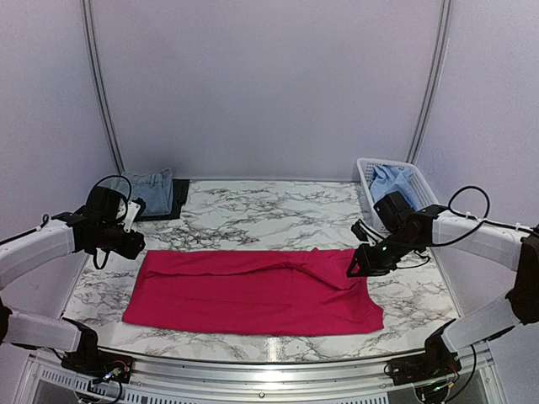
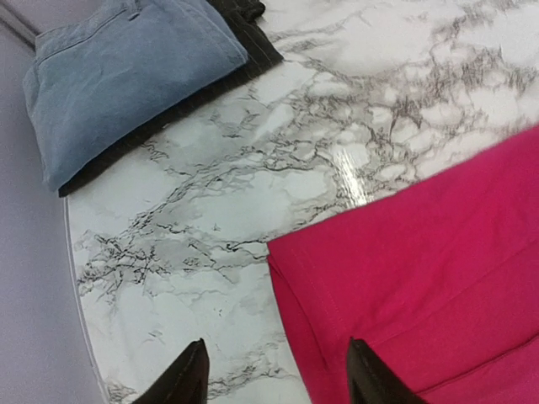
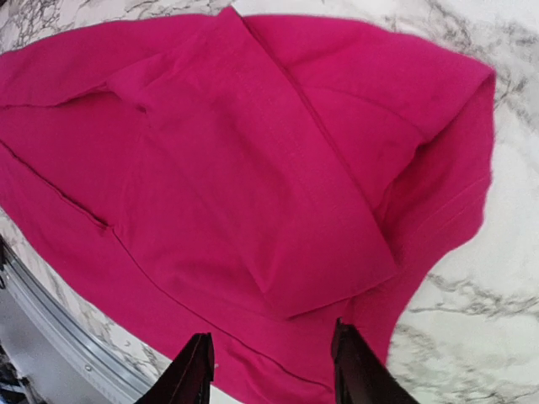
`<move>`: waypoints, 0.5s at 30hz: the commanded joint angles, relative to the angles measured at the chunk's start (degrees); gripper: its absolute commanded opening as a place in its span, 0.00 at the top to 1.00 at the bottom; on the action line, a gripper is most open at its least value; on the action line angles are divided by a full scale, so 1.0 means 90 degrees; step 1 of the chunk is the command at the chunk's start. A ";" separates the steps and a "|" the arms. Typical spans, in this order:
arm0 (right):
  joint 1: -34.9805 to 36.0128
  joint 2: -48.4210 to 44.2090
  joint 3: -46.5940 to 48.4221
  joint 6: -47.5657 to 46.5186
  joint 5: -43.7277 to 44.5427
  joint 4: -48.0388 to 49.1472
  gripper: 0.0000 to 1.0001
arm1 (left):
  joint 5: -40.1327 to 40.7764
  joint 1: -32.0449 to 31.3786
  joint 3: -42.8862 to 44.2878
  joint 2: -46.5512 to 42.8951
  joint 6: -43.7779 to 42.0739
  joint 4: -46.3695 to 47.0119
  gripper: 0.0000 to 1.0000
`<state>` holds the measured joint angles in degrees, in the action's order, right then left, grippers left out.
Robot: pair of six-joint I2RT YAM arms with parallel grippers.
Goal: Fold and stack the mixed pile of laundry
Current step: Fold the 1/3-folded T-shirt at the center of the board, then adjust the rectangle-folded T-shirt at the center of the board.
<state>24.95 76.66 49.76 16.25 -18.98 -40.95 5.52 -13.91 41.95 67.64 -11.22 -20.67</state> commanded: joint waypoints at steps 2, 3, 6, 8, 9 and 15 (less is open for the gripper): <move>-0.0437 -0.0116 0.0518 -0.0251 -0.0249 0.0097 0.53 | -0.1289 0.0032 0.0239 -0.0267 0.0002 0.0306 0.25; -0.0461 0.0054 0.0631 -0.0290 -0.0340 0.0132 0.52 | -0.1778 -0.0007 0.0356 -0.0244 0.0040 0.0439 0.22; -0.0477 0.0636 0.1026 -0.0447 -0.0531 0.0226 0.51 | -0.2657 -0.0396 0.0602 -0.0206 0.0147 0.1065 0.21; -0.0496 0.1015 0.1264 -0.0497 -0.0662 0.0440 0.51 | -0.2585 -0.0765 0.0877 0.0045 0.0019 0.1189 0.20; -0.0497 0.1273 0.1392 -0.0566 -0.0761 0.0536 0.51 | -0.2557 -0.0952 0.1027 0.0290 -0.0045 0.1192 0.20; -0.0475 0.2509 0.2274 -0.0953 -0.0926 0.0474 0.51 | -0.2333 -0.1381 0.1441 0.0952 -0.0014 0.1451 0.18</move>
<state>20.73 94.56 65.17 11.22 -25.34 -37.39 -14.76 -25.15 53.71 73.97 -11.07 -10.52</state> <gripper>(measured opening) 0.491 0.806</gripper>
